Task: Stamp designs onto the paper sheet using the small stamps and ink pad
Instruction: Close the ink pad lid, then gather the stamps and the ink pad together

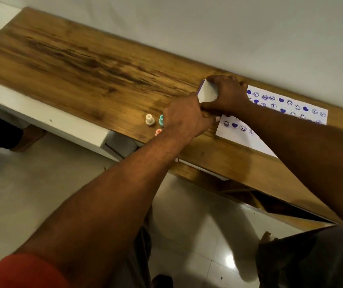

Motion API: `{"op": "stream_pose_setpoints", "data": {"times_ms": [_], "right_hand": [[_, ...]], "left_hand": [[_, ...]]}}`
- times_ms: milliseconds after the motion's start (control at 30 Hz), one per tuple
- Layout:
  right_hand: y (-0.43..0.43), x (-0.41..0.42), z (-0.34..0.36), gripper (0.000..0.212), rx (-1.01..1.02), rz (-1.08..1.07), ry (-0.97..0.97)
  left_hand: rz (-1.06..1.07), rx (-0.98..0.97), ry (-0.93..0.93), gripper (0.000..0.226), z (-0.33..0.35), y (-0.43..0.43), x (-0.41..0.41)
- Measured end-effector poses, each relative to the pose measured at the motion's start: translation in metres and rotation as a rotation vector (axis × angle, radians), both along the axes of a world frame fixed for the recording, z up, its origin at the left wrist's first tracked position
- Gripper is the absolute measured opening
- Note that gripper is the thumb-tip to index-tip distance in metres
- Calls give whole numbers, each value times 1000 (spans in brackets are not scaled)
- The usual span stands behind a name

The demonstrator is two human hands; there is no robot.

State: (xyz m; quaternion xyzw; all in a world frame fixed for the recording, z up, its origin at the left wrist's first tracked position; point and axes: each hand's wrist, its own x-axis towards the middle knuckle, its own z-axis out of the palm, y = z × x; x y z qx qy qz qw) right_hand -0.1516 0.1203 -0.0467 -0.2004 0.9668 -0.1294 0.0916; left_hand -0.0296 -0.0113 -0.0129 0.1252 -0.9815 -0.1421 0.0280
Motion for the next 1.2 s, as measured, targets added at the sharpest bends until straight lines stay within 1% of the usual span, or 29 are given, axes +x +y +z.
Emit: {"op": "stream_pose_setpoints", "data": {"times_ms": [167,333,633,733,800,867,933,967,1000,1033,1067,1100,1167,1200], "right_hand": [[6,-25,-1,107,-22,-24,-11],[11,-37,-4,105,-25,-31,-32],[11,-42,-8,104,-28,-18,-35],[10,-41,-6,104,-18,-19,-47],[9,-38,-1,107,-26,-19,-70],[6,-32,10,108,-64,-25,-84],[0,-21,24,100,-132,-29,-17],[-6,-13,31,92,-182,-2,38],[-13,-3,37,80,-242,64,74],[-20,7,41,68,-303,170,66],[-28,17,43,56,-344,288,8],[-36,27,43,50,-335,386,-69],[-50,44,41,48,-226,510,-169],[-57,49,37,51,-177,538,-201]], "left_hand": [[-39,-63,53,79,0,8,2],[-104,-81,47,84,-1,12,6],[-127,-28,25,88,5,10,6],[-120,-14,54,86,8,6,7],[-104,-20,79,90,14,-2,7],[-42,-6,119,98,24,-18,7],[63,87,179,106,33,-44,9],[119,158,209,107,36,-60,10],[169,219,231,104,36,-77,13],[210,250,242,98,34,-93,16],[239,255,237,88,30,-108,20],[256,251,212,75,24,-122,23],[253,267,116,46,10,-146,28],[224,282,43,35,5,-156,30]]}}
